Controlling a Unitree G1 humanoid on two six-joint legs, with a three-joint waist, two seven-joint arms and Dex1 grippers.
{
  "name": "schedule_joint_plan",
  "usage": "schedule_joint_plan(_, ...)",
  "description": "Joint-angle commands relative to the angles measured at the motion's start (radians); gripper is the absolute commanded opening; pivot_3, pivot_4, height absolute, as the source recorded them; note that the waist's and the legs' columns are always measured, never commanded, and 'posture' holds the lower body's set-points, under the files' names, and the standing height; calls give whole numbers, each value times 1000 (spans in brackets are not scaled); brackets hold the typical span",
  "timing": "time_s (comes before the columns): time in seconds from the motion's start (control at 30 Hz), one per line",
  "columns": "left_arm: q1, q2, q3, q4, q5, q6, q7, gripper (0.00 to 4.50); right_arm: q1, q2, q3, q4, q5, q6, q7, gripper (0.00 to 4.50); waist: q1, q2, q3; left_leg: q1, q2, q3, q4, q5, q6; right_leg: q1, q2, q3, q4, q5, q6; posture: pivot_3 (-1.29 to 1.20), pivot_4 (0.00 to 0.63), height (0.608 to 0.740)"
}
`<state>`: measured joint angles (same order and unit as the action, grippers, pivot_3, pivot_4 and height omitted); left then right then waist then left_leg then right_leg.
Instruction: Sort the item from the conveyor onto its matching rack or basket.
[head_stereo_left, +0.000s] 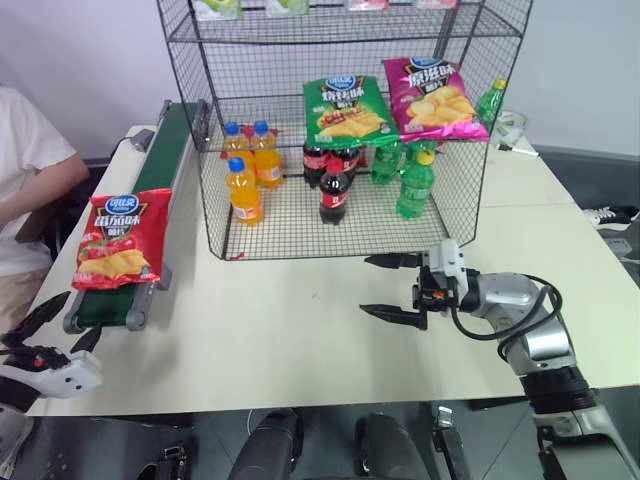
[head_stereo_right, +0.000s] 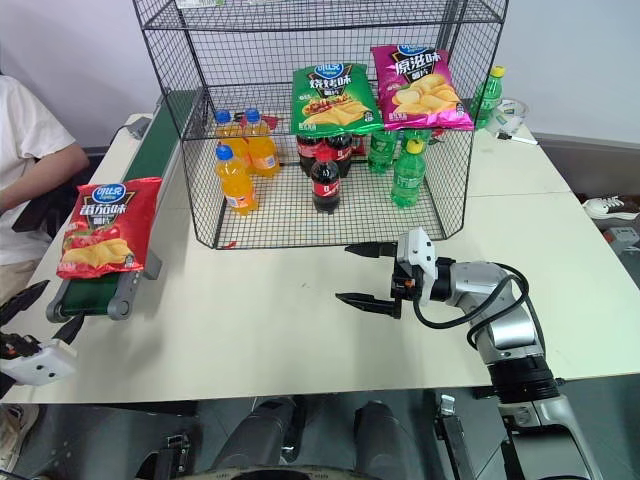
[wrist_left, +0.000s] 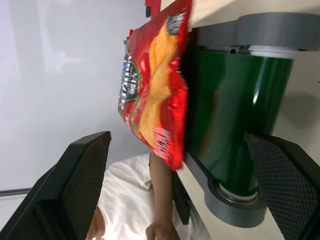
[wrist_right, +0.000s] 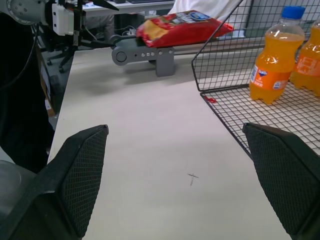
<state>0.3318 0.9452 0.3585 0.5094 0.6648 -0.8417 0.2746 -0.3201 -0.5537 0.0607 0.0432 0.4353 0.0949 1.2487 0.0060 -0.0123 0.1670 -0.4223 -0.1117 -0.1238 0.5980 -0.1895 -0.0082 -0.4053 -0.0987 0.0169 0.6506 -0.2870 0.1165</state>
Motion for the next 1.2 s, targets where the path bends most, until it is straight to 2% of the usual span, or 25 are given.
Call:
schedule_joint_plan(0.03,-1,22,-1,0,-33,-4,25,4470,-2,-10,-23,-39,13,-2,-7,4500,0,0,0,0,0,0,0,0,0,0,0,0,0,0,0,0,150,740)
schedule_joint_plan(0.63,-21,25,-23,-22,-61,14,24,4470,-24,-13,-25,-12,0,-21,-17,4500,0,0,0,1,0,0,0,1,1,0,0,0,1,0,0,0,150,740)
schedule_joint_plan(0.77,-21,23,-25,-18,-73,11,17,2733,-25,-19,-30,-3,-4,-27,-21,4500,0,0,0,1,0,0,0,1,2,0,0,0,1,0,0,0,150,740)
schedule_joint_plan(0.93,-24,20,-26,-18,-74,17,26,219,-22,-21,-34,-1,-6,-31,-22,4500,0,0,0,1,0,1,0,1,2,0,0,0,1,0,0,0,150,740)
schedule_joint_plan(0.97,-24,19,-26,-20,-75,17,28,38,-21,-21,-34,-3,-5,-30,-21,4500,0,0,0,1,0,1,0,1,2,1,0,0,1,0,0,0,150,740)
schedule_joint_plan(1.2,-1,8,22,-94,-102,22,33,38,-3,-20,-51,-27,7,-32,-32,4500,0,0,0,1,0,1,0,1,2,1,0,0,1,0,0,0,150,740)
